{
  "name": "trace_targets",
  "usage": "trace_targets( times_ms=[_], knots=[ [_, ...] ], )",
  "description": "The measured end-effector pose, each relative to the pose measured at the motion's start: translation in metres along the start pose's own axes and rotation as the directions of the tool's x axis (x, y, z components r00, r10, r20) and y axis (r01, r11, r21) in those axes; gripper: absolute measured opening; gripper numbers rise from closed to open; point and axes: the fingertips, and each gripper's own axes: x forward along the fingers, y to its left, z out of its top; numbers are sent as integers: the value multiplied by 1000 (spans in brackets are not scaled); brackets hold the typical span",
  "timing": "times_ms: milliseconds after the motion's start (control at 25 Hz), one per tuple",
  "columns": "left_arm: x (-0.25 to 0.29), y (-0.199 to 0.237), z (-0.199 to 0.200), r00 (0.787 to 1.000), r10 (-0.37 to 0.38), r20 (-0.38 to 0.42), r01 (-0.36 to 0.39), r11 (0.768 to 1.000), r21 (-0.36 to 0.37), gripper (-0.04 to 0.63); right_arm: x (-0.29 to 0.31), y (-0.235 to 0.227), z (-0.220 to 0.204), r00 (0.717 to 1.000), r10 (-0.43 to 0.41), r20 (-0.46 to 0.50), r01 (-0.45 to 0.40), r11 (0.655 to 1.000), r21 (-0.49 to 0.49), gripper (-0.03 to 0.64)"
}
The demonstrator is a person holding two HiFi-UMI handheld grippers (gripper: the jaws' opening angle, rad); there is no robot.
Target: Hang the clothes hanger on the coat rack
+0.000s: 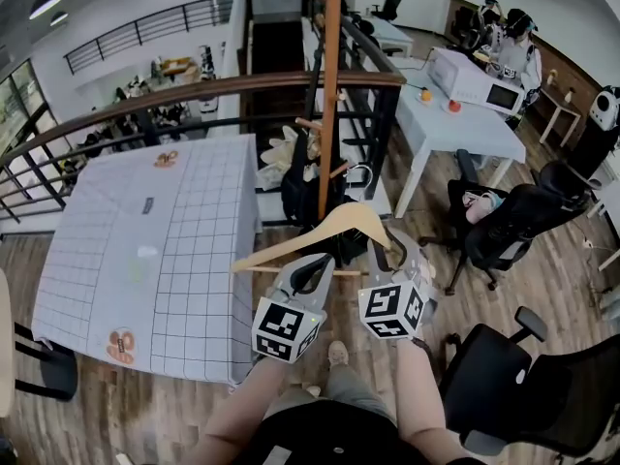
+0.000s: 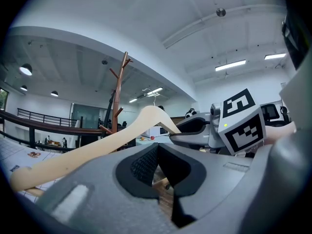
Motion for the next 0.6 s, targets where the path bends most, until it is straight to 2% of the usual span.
trace_targets(
  times_ms=[600],
  knots=[
    [101,60,8,999,42,7,-42,999,-7,-2,113,-52,-6,999,39,26,-38,999,-13,107]
  ],
)
